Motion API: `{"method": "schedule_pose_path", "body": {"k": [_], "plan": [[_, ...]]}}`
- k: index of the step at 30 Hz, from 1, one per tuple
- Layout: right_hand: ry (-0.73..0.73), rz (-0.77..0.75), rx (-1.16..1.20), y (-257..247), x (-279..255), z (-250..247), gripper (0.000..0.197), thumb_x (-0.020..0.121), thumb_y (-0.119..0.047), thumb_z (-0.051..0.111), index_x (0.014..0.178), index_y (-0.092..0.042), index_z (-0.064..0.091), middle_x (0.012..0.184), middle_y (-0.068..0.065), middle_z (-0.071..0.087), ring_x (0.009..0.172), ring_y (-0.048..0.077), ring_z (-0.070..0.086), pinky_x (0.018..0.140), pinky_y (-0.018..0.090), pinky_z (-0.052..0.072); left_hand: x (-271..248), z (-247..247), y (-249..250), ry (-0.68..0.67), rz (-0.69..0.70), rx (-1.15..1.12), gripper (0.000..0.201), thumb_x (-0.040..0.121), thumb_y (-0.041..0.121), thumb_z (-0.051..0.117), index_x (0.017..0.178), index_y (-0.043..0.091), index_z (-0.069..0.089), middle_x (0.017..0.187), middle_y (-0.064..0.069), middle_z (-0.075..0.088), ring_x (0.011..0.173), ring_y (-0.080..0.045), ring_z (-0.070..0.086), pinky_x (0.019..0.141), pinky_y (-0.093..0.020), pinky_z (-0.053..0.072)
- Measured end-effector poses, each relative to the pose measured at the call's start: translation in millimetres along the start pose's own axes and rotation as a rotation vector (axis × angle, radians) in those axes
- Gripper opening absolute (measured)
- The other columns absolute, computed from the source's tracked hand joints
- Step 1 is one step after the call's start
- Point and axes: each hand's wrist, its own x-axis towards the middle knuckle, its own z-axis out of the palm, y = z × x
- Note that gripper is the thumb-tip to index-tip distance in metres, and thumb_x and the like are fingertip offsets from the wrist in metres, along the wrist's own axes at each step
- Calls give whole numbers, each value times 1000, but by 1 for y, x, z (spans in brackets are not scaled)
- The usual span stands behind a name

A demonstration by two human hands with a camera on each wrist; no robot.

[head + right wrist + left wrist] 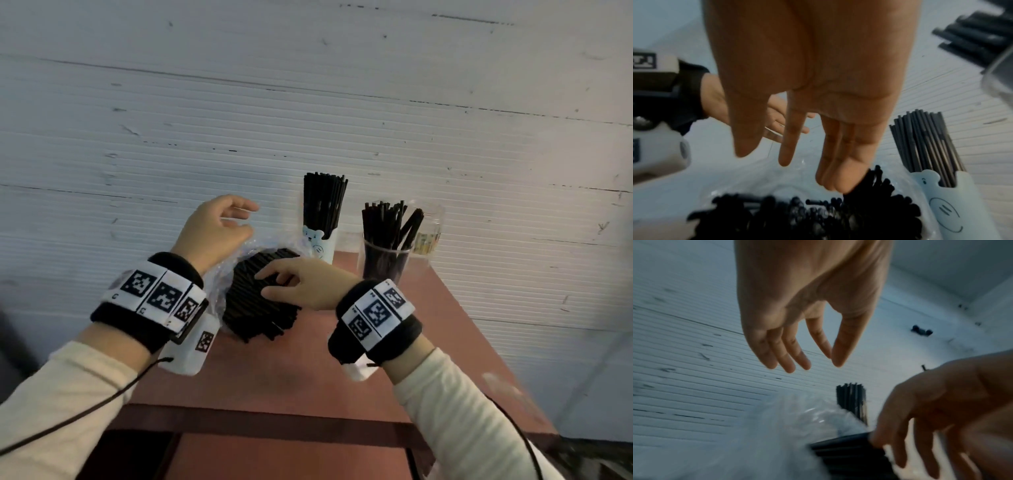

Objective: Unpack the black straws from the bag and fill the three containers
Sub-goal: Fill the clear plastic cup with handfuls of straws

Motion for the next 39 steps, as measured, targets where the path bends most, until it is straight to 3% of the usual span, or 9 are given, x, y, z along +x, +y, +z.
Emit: {"method": "schedule_pose_path", "body": {"k": [3, 7, 9, 12, 17, 20, 22, 32, 39], "plan": [[-93, 37, -120, -6, 16, 15, 46, 87, -45, 65, 129, -30, 53, 110, 2, 49, 100, 18, 50, 84, 29, 41, -1, -18, -24, -108, -55, 196, 35, 80, 7, 70, 104, 31, 64, 114, 4, 59, 109, -16, 53, 89, -31, 41], [-163, 111, -94, -7, 28, 22, 37, 84, -11, 67, 116, -18, 51, 77, -1, 54, 66, 17, 56, 54, 25, 46, -8, -27, -45, -344, -101, 310, 45, 66, 17, 77, 101, 42, 63, 131, 0, 57, 121, -25, 53, 96, -33, 44], [-100, 106, -26, -7, 33, 22, 30, 82, -2, 62, 109, -14, 55, 76, 1, 58, 59, 16, 57, 49, 21, 47, -11, -26, -51, -385, -103, 333, 50, 70, 11, 76, 113, 35, 65, 126, 3, 57, 119, -34, 51, 84, -24, 47], [59, 54, -73, -10, 42, 22, 23, 84, -7, 62, 107, -13, 63, 94, 0, 61, 77, 12, 55, 59, 18, 40, -14, -25, -50, -366, -45, 349, 51, 76, -2, 70, 121, 22, 65, 117, 1, 58, 104, -24, 56, 63, -6, 37], [1, 87, -185, -19, 58, 30, 33, 94, -37, 56, 117, -15, 65, 114, 3, 65, 106, 20, 59, 85, 27, 42, -10, -24, -47, -244, -56, 308, 56, 76, -8, 59, 116, 29, 67, 127, 0, 60, 93, -10, 55, 73, -22, 44], [-91, 115, -243, -24, 65, 33, 46, 95, -38, 53, 136, -17, 51, 131, 6, 58, 120, 25, 53, 98, 33, 41, -7, -25, -45, -197, -41, 274, 56, 75, -4, 63, 114, 36, 66, 131, -2, 59, 112, -18, 56, 85, -27, 47], [-121, 108, -270, -28, 65, 31, 50, 96, -32, 54, 142, -17, 44, 138, 8, 53, 126, 26, 49, 104, 35, 39, -5, -25, -46, -194, -46, 258, 58, 75, -3, 64, 110, 42, 64, 131, -4, 58, 101, -23, 58, 80, -32, 50], [-94, 50, -209, -23, 67, 28, 37, 89, -9, 56, 123, -23, 62, 122, 2, 63, 112, 22, 58, 93, 30, 45, -4, -28, -49, -212, -83, 260, 60, 74, -7, 60, 107, 44, 63, 126, -8, 60, 92, -24, 56, 88, -47, 52], [27, 51, -13, -9, 63, 19, 33, 82, -5, 65, 106, -27, 70, 99, -3, 63, 75, 15, 65, 57, 11, 47, -3, -29, -54, -235, -104, 262, 59, 76, -6, 62, 112, 41, 64, 124, -2, 58, 106, -18, 57, 85, -35, 52]]}}
